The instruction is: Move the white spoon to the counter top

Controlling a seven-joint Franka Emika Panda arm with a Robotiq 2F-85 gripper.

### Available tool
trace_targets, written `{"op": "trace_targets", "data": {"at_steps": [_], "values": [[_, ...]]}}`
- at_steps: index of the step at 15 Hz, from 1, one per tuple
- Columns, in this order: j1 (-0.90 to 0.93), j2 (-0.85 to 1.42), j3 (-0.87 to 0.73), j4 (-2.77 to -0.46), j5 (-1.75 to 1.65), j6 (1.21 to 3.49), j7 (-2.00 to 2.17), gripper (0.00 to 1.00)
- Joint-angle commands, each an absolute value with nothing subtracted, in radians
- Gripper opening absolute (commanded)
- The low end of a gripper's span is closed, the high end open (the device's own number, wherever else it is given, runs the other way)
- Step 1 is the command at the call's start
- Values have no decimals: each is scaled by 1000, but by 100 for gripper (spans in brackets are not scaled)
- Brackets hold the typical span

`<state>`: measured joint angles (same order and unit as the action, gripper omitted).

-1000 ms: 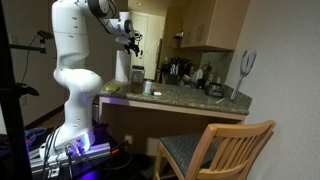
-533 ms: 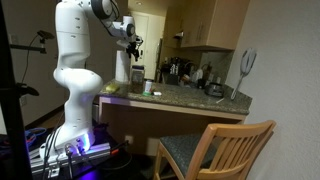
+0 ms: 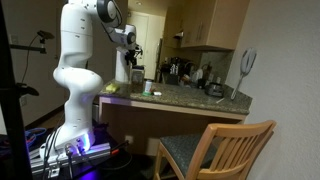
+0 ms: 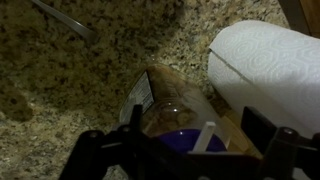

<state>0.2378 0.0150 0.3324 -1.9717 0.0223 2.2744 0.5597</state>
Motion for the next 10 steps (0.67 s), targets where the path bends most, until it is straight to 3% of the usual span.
{"op": "trace_targets", "data": {"at_steps": [1, 2, 3, 4, 10], "values": [[258, 19, 313, -1967, 23, 2272, 559, 100], [258, 17, 313, -1965, 23, 2272, 559, 100], [260, 13, 314, -1958, 3, 2260, 564, 75], [260, 7, 315, -1961, -6, 2257, 557, 73], [263, 9, 313, -1972, -41, 2245, 564, 30]]}}
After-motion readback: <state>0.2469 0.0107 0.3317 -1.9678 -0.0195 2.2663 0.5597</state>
